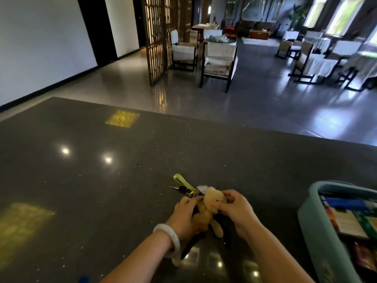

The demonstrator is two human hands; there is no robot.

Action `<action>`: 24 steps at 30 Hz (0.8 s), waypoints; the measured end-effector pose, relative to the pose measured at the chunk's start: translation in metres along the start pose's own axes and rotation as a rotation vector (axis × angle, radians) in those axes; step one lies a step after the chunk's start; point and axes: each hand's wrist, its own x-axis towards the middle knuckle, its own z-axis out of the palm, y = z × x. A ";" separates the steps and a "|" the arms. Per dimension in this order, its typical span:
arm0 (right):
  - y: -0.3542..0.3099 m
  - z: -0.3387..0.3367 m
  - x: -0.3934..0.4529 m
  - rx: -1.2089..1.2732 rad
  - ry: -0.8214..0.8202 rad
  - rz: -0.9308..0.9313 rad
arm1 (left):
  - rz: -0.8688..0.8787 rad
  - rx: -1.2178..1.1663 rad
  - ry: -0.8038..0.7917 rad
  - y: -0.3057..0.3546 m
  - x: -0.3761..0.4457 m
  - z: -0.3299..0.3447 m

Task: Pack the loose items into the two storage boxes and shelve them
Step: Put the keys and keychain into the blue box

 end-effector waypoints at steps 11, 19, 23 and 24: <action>-0.045 -0.088 -0.029 0.063 -0.183 -0.191 | 0.140 -0.255 0.070 0.065 0.014 0.001; -0.061 -0.148 -0.045 -0.031 -0.359 -0.294 | 0.218 -0.190 0.197 0.123 0.023 0.033; -0.067 -0.182 -0.059 0.015 -0.440 -0.363 | 0.256 -0.118 0.208 0.147 0.022 0.057; -0.068 -0.191 -0.063 0.034 -0.453 -0.382 | 0.258 -0.123 0.228 0.151 0.021 0.063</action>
